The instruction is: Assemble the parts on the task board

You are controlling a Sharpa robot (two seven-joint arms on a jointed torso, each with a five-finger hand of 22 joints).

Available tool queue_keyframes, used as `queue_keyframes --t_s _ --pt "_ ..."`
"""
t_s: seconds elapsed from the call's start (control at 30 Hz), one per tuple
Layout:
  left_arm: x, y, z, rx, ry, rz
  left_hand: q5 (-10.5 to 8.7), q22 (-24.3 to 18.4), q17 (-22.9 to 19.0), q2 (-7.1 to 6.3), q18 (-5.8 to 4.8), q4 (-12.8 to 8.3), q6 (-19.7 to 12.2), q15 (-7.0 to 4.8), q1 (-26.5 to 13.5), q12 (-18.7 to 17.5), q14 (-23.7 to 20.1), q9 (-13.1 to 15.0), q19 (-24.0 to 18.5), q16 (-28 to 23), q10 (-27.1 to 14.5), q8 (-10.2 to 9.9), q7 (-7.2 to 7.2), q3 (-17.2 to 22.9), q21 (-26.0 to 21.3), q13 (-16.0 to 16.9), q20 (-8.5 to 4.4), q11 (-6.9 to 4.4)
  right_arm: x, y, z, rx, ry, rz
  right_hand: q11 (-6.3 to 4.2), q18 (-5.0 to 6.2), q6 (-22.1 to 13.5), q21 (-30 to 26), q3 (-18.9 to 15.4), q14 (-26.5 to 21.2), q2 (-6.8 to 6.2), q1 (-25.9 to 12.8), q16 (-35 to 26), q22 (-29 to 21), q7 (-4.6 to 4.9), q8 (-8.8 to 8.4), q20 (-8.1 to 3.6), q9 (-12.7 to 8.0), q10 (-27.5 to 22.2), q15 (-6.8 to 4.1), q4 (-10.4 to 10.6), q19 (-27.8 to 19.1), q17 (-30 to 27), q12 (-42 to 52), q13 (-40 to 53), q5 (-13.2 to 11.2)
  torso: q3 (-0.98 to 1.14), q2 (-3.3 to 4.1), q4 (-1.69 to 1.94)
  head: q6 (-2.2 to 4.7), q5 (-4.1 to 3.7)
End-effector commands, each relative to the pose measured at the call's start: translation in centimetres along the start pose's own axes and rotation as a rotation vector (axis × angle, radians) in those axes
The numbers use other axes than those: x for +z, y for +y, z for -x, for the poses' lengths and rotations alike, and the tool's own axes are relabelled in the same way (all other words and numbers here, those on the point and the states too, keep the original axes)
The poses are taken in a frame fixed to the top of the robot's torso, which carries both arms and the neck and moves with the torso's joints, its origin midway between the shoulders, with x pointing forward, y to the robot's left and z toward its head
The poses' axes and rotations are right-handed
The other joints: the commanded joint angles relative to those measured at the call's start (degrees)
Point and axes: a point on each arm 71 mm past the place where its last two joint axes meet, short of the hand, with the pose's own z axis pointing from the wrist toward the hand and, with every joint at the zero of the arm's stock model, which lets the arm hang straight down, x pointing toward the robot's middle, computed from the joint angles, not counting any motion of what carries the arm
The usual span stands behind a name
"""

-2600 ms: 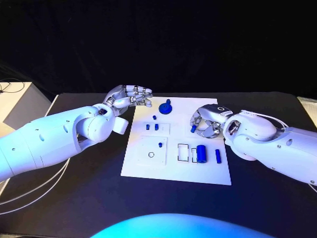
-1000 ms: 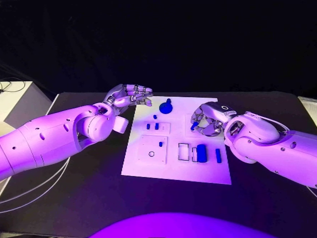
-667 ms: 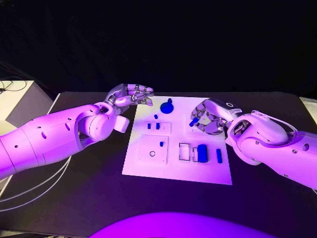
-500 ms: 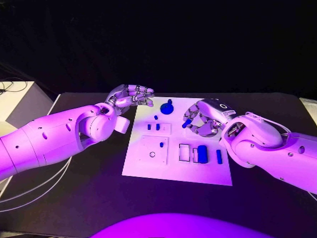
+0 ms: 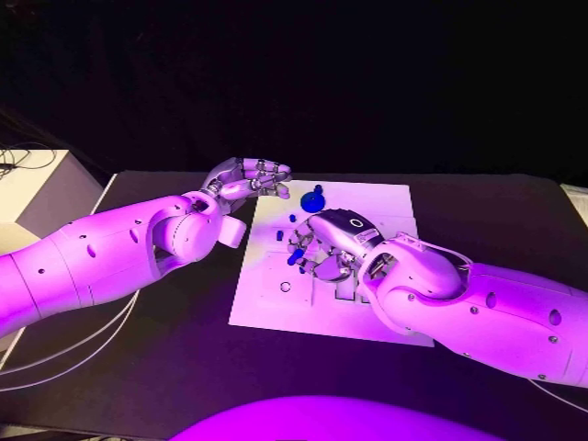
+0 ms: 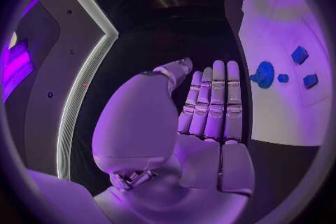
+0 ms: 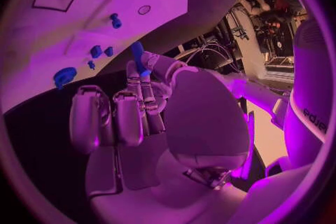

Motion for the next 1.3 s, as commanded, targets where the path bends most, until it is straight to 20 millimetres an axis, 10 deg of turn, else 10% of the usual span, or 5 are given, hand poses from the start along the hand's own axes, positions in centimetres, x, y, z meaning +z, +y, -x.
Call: queue_keyframes --t_s 0.03,1.3 --pt "0.1 -0.1 -0.3 -0.013 0.018 -0.010 0.02 -0.08 0.06 0.26 -0.16 -0.05 0.33 -0.06 -0.10 -0.12 -0.42 -0.03 -0.09 -0.39 -0.27 -0.22 0.09 -0.33 -0.25 0.08 0.30 -0.07 0.2 0.4 -0.9 -0.025 0.032 0.023 -1.31 -0.60 0.05 -0.18 0.25 2.23 1.92 1.68 -0.02 7.82 0.11 0.24 -0.31 1.66 1.53 -0.19 -0.02 2.32 -0.12 -0.05 0.04 0.20 -0.04 0.05 -0.06 -0.16 0.28" --pt "0.1 -0.1 -0.4 -0.014 0.023 -0.008 0.01 -0.15 0.38 0.37 -0.10 -0.12 0.41 -0.07 -0.05 -0.03 -0.41 -0.01 0.03 -0.51 -0.23 -0.21 0.07 -0.38 -0.45 0.11 0.35 -0.10 0.5 0.6 -4.6 -0.073 0.143 0.011 -1.26 -0.62 -0.03 -0.11 0.38 2.23 1.96 1.66 0.01 7.88 0.19 0.25 -0.30 1.73 1.55 -0.15 -0.10 2.32 -0.08 -0.15 0.10 0.27 0.02 0.08 -0.16 -1.65 1.50"
